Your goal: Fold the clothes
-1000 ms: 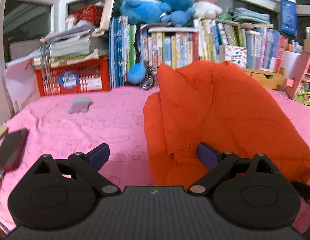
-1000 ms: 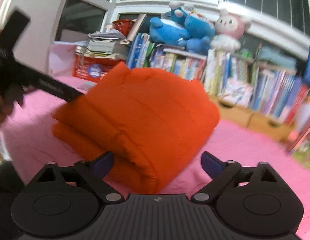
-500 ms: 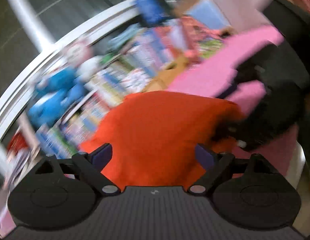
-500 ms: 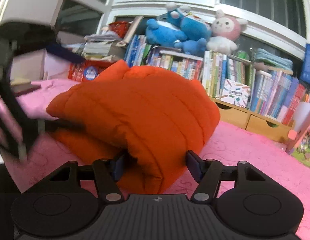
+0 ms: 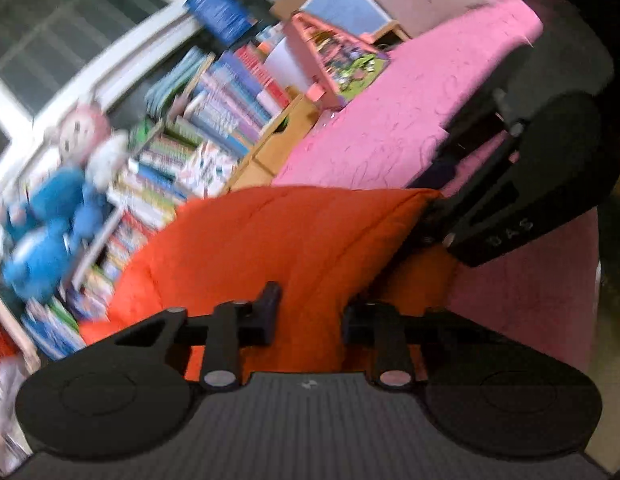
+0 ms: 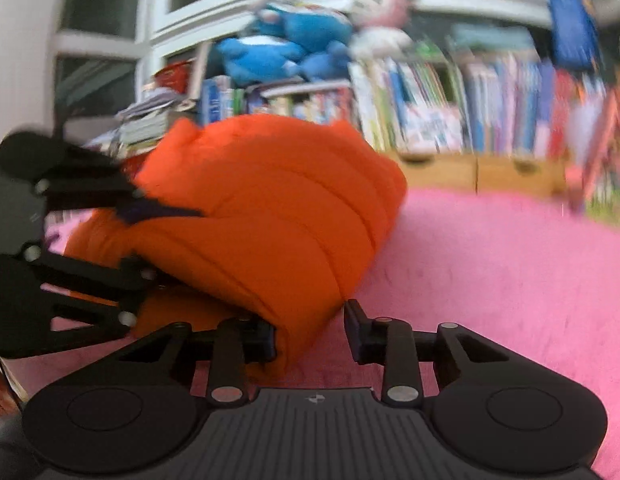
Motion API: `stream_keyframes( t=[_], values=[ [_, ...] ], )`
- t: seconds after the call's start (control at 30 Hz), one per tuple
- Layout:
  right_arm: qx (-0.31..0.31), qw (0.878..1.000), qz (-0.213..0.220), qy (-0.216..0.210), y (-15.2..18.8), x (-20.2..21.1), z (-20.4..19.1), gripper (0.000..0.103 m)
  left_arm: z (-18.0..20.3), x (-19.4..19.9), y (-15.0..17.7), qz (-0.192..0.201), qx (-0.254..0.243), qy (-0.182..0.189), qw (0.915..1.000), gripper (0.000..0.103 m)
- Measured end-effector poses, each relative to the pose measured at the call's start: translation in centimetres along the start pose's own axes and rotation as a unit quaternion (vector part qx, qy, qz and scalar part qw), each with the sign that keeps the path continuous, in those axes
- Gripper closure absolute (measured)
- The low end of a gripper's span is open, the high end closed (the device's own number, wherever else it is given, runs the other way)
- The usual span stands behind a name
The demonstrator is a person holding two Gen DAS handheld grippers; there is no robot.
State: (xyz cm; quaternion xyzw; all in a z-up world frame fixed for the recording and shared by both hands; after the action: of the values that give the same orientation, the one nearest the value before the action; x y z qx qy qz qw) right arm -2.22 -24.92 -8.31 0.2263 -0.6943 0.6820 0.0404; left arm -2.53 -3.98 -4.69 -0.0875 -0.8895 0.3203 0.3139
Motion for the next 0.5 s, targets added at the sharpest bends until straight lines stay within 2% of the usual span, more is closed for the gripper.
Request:
stream_keyframes(
  t=[0.13,0.5],
  values=[
    [-0.035,0.999,-0.01,0.003,0.5,-0.4,0.8,0.068,-0.6,1.0,1.1,-0.017,0.063,0.016,0.9978,0.083],
    [-0.032,0.999,-0.01,0.01,0.3,-0.6,0.4,0.065,-1.9,3.6,5.7,-0.069,0.131,-0.016,0.9888,0.085]
  ],
)
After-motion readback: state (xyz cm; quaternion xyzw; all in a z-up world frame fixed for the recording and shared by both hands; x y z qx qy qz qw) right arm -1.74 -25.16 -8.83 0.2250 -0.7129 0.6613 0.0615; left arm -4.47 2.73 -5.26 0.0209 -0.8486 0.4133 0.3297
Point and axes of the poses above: each gripper's, at about its wrist camera, not at the fingertips, and x roughly against the way its jaws point, z to its right, y to its underside, the point moved 2 cm from there along -x, roughly the way its jaws point, and after that the axes turned 9 degrees about y, right-handed, at the moved point
